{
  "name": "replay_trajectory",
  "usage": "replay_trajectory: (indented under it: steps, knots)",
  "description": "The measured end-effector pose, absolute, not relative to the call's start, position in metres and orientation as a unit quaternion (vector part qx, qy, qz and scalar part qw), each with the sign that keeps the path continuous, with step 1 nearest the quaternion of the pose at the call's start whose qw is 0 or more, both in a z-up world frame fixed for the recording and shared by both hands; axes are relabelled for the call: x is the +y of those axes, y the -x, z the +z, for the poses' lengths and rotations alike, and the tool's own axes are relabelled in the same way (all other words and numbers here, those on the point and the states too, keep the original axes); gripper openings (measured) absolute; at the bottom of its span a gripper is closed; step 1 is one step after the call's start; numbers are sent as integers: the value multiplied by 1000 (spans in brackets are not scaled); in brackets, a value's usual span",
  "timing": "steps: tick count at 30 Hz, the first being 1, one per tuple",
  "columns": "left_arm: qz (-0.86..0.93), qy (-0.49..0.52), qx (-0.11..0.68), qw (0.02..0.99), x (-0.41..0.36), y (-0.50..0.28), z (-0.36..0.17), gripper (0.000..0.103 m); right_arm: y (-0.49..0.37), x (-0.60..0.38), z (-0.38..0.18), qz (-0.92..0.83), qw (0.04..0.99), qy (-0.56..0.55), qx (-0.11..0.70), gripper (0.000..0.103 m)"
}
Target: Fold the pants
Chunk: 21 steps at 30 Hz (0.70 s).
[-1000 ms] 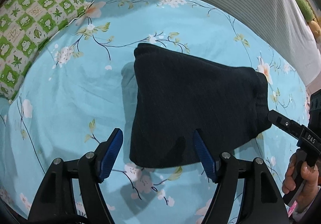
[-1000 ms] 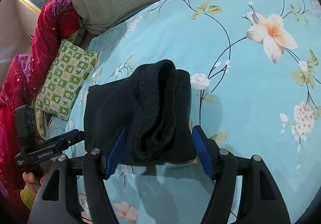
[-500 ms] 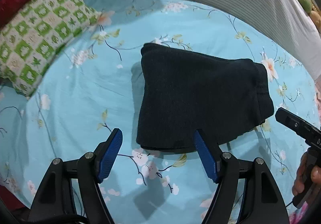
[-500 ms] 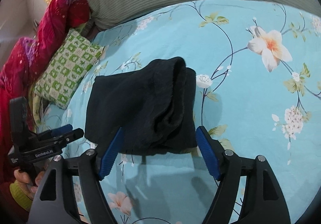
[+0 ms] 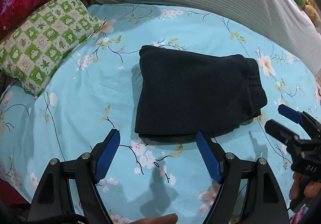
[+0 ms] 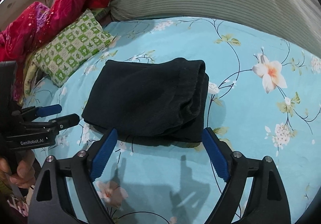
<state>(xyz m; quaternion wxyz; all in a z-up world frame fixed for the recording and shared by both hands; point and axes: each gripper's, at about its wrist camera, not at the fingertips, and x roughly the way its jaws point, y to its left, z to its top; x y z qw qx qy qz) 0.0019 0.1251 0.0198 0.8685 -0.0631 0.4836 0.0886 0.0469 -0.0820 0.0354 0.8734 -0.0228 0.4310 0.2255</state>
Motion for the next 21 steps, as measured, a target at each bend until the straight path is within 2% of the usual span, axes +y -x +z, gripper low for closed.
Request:
replay_trajectory:
  steps: [12, 21]
  knots:
    - [109, 52, 464, 878, 122, 10, 15, 81, -27, -69, 24, 216, 881, 77, 413, 88]
    - [111, 28, 453, 884, 119, 12, 12, 82, -28, -70, 20, 210, 890, 66, 399, 88]
